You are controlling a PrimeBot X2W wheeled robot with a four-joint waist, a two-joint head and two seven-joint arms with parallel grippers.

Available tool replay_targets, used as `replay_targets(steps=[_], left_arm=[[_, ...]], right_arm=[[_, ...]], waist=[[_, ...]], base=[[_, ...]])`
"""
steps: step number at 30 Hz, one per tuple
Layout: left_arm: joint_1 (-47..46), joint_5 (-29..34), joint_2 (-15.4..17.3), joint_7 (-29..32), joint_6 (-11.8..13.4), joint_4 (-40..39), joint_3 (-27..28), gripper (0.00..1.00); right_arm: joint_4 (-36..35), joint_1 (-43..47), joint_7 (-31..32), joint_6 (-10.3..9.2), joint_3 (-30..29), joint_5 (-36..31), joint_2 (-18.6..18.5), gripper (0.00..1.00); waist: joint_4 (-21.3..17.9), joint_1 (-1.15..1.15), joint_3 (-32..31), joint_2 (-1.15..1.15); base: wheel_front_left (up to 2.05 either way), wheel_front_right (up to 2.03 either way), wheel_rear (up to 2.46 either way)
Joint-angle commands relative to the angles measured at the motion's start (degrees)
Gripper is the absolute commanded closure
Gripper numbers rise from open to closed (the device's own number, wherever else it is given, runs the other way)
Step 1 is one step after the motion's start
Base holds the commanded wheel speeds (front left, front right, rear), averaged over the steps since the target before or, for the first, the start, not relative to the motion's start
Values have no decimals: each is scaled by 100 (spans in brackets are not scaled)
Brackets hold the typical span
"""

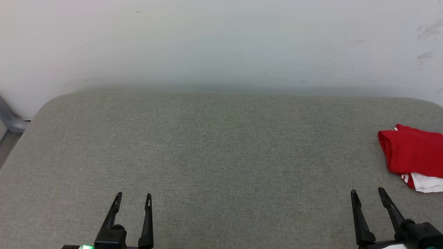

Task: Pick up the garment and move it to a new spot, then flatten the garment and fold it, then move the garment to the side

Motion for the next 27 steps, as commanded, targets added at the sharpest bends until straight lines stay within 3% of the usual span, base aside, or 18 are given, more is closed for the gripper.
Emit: replay_targets(steps=[1, 4, 5, 10, 27], left_arm=[[57, 14, -24, -14, -40, 13, 13, 0], [44, -1, -40, -14, -67, 17, 46, 0], [6, -8, -23, 1, -54, 21, 39, 100], [47, -115, -41, 28, -65, 190, 10, 100], [-298, -2209, -59, 420, -361, 421, 212, 100]], right_arm=[[-26, 23, -26, -10, -7, 16, 37, 0], [-21, 8, -31, -10, 5, -5, 50, 0], [4, -2, -7, 0, 10, 6, 28, 100], [186, 2, 29, 0, 20, 110, 35, 100], [366, -336, 500, -1, -49, 2048, 50, 100]], waist=[[0, 0, 0, 0], [9, 0, -1, 0], [8, 0, -1, 0], [7, 0, 0, 0], [-16, 0, 32, 0]], base=[[0, 0, 0], [0, 0, 0], [0, 0, 0], [0, 0, 0], [0, 0, 0]])
